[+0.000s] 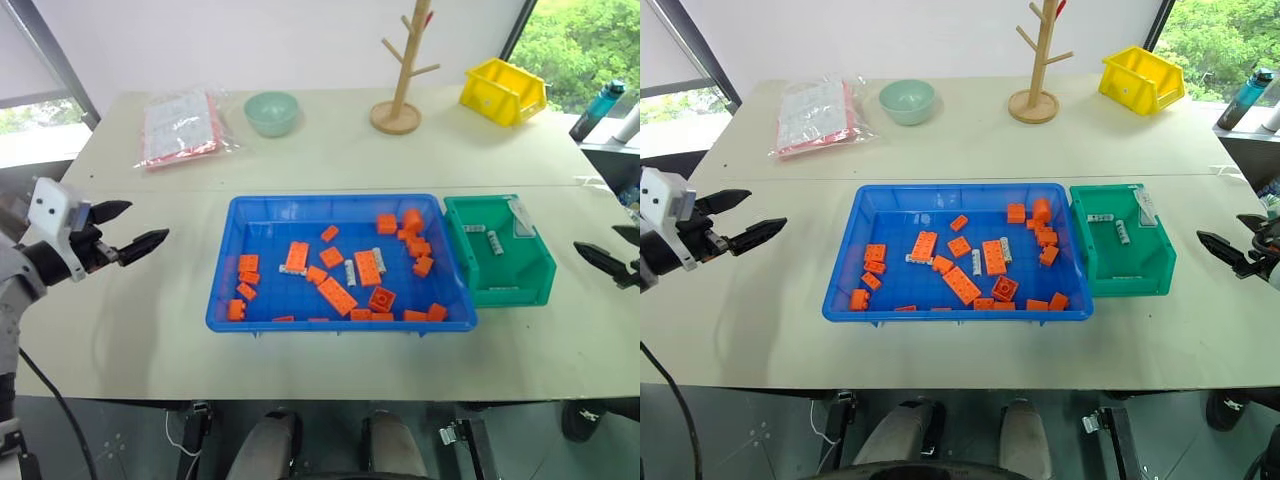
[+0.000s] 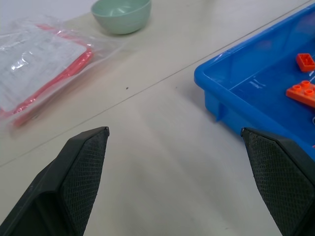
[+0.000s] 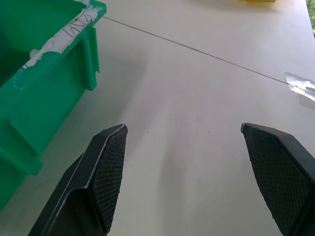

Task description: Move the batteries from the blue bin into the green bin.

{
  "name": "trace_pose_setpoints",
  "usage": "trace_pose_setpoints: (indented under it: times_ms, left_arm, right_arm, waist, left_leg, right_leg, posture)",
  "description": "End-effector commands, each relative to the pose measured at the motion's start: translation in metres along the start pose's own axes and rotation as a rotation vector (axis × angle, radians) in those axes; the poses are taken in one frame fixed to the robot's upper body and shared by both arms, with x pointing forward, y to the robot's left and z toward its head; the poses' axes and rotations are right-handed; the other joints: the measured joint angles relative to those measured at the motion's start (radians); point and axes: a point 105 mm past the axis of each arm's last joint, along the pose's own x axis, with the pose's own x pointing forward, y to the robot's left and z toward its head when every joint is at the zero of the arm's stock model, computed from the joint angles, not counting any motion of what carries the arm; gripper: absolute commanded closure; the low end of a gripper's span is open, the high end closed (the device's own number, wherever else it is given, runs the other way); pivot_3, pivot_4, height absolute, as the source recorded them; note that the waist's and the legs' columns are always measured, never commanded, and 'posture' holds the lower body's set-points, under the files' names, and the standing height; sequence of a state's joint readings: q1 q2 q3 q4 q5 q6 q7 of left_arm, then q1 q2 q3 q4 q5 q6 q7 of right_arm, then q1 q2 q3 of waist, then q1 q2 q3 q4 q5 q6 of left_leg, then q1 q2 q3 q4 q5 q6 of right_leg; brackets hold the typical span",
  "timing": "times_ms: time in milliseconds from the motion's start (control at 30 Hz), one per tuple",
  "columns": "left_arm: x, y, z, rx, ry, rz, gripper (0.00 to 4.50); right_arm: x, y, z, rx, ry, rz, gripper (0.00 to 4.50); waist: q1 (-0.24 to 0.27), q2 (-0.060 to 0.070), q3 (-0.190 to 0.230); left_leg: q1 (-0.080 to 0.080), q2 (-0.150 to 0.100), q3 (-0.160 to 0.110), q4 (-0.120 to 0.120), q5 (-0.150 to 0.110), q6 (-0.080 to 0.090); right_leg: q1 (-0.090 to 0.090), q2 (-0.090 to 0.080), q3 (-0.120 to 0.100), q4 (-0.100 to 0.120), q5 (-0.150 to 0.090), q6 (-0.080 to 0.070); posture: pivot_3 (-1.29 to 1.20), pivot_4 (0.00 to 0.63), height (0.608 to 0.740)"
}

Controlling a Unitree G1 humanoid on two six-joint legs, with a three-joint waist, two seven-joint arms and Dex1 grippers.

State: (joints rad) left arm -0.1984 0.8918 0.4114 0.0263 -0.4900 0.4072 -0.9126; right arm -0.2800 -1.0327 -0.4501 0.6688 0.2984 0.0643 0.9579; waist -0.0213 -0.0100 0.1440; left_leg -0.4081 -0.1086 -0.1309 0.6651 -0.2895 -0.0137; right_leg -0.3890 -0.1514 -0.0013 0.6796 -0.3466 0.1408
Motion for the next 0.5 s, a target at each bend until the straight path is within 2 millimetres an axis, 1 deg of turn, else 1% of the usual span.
trace_pose_setpoints:
  times_ms: [33, 167, 367, 400, 433, 500]
  left_arm:
    - [-0.005, 0.003, 0.011, 0.066, -0.017, 0.01, 0.0]
    - [-0.003, 0.009, 0.011, 0.065, -0.025, 0.055, 0.0]
    - [0.0, 0.004, 0.014, 0.041, -0.043, 0.026, 0.0]
    - [0.0, 0.003, 0.014, 0.041, -0.045, 0.024, 0.0]
    - [0.0, 0.001, 0.015, 0.042, -0.047, 0.019, 0.0]
    - [0.001, -0.003, 0.015, 0.039, -0.051, 0.005, 0.0]
  right_arm:
    - [-0.005, -0.006, 0.013, -0.033, -0.035, -0.021, 0.7]
    - [-0.006, -0.011, 0.013, -0.031, -0.041, -0.062, 0.7]
    - [-0.005, -0.006, 0.016, -0.006, -0.043, -0.017, 0.7]
    - [-0.005, -0.006, 0.018, -0.009, -0.042, -0.013, 0.18]
    - [-0.005, -0.006, 0.021, -0.017, -0.044, -0.013, 0.03]
    - [-0.005, -0.007, 0.027, -0.026, -0.051, -0.015, 0.03]
  waist:
    - [0.0, 0.0, 0.0]
    - [0.0, 0.0, 0.0]
    - [0.0, 0.0, 0.0]
    - [0.0, 0.0, 0.0]
    - [0.0, 0.0, 0.0]
    - [0.0, 0.0, 0.0]
  left_leg:
    - [0.0, 0.0, 0.0, 0.0, 0.0, 0.0]
    - [0.0, 0.0, 0.0, 0.0, 0.0, 0.0]
    - [0.0, 0.0, 0.0, 0.0, 0.0, 0.0]
    - [0.0, 0.0, 0.0, 0.0, 0.0, 0.0]
    - [0.0, 0.0, 0.0, 0.0, 0.0, 0.0]
    - [0.0, 0.0, 0.0, 0.0, 0.0, 0.0]
  right_leg:
    - [0.0, 0.0, 0.0, 0.0, 0.0, 0.0]
    - [0.0, 0.0, 0.0, 0.0, 0.0, 0.0]
    - [0.0, 0.0, 0.0, 0.0, 0.0, 0.0]
    - [0.0, 0.0, 0.0, 0.0, 0.0, 0.0]
    - [0.0, 0.0, 0.0, 0.0, 0.0, 0.0]
    - [0.0, 0.0, 0.0, 0.0, 0.0, 0.0]
  posture:
    - [0.0, 0.15, 0.719]
    - [0.0, 0.15, 0.719]
    - [0.0, 0.15, 0.719]
    - [0.0, 0.15, 0.719]
    - [0.0, 0.15, 0.719]
    - [0.0, 0.15, 0.719]
